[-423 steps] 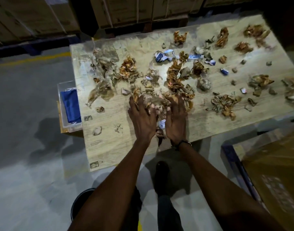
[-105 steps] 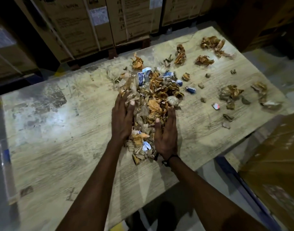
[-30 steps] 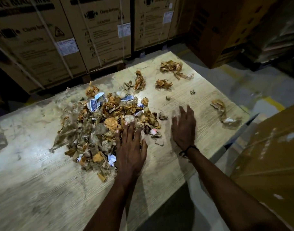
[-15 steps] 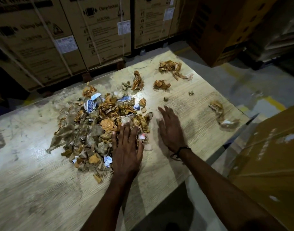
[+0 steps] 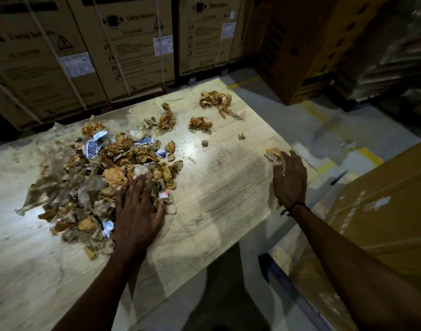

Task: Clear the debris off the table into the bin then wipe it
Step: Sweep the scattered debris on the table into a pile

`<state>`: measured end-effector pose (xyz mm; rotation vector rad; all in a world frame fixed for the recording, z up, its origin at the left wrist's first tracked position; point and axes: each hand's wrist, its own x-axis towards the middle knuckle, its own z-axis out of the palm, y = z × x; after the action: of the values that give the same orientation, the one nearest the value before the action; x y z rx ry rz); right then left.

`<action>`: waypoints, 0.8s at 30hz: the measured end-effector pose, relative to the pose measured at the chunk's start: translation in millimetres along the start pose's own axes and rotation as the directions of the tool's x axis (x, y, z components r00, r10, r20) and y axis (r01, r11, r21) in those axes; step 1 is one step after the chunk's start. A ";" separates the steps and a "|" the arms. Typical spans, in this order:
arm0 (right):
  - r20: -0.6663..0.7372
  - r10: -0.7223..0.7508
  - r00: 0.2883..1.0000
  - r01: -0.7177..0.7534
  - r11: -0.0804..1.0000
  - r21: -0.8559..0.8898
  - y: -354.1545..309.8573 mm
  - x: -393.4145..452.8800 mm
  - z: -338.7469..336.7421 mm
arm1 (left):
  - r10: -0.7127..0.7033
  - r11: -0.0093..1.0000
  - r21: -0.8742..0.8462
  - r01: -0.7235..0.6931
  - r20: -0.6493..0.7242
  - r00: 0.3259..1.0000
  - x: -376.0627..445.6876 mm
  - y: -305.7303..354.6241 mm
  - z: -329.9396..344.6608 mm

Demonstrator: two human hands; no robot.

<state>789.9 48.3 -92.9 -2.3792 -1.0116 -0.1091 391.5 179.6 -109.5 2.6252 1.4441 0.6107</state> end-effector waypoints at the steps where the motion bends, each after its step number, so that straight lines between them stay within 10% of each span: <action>1: -0.006 0.023 1.000 -0.023 1.000 -0.005 4.3 1.4 -0.4 | 0.003 1.000 0.001 -0.003 -0.003 1.000 -0.6 0.4 -0.3; 9: 0.116 0.135 0.984 -0.149 0.983 0.112 15.2 9.2 34.9 | -0.018 1.000 -0.016 0.018 0.006 1.000 -0.8 1.8 0.5; 24: 0.244 -0.397 0.885 0.298 0.885 0.358 -135.7 -7.0 81.6 | 0.001 1.000 -0.011 0.000 0.031 1.000 -0.5 -2.2 -3.4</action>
<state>680.7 162.8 -102.5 -1.9372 -1.4880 0.2866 388.2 180.0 -107.1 2.6149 1.4275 0.5741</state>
